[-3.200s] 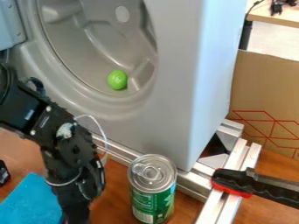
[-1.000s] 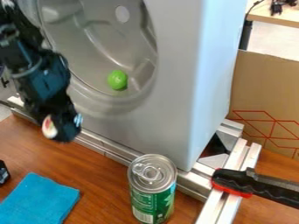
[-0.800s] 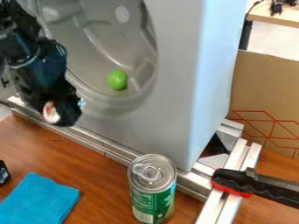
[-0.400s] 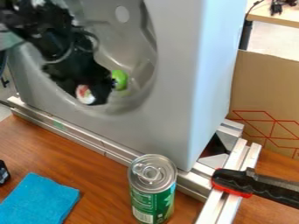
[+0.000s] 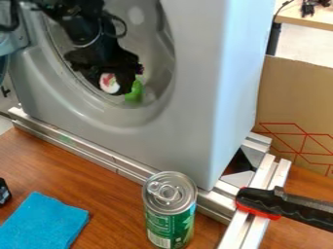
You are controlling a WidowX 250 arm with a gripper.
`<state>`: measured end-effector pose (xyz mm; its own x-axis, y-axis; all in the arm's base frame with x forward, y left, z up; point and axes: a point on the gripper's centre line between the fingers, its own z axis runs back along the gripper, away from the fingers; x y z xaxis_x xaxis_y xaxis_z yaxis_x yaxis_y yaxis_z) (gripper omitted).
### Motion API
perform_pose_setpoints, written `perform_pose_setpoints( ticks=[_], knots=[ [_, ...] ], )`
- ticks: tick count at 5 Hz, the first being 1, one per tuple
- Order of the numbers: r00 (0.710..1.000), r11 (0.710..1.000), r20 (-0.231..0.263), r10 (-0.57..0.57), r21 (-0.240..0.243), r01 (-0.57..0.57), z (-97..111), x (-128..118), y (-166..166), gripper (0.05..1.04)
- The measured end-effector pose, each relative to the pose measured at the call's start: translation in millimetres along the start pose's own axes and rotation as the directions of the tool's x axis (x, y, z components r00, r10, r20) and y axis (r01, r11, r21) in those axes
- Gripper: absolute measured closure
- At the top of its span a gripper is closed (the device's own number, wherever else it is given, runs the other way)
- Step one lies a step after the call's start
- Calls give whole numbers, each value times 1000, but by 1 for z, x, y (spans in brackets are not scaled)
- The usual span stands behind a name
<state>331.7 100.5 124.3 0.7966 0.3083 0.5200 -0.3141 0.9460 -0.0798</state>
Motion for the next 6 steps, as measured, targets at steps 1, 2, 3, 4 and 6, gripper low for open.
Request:
perform_pose_setpoints(
  ticks=[1,2,3,4,6],
  knots=[
    [999,998,4,45,38,-45,-4,19,15,441],
    [996,992,-30,80,98,-76,-14,29,32,441],
    [993,989,-79,83,130,-72,-27,32,44,441],
    [990,989,-109,86,126,-72,-46,30,49,443],
    [993,994,-102,63,96,-54,-48,27,35,143]
  ],
)
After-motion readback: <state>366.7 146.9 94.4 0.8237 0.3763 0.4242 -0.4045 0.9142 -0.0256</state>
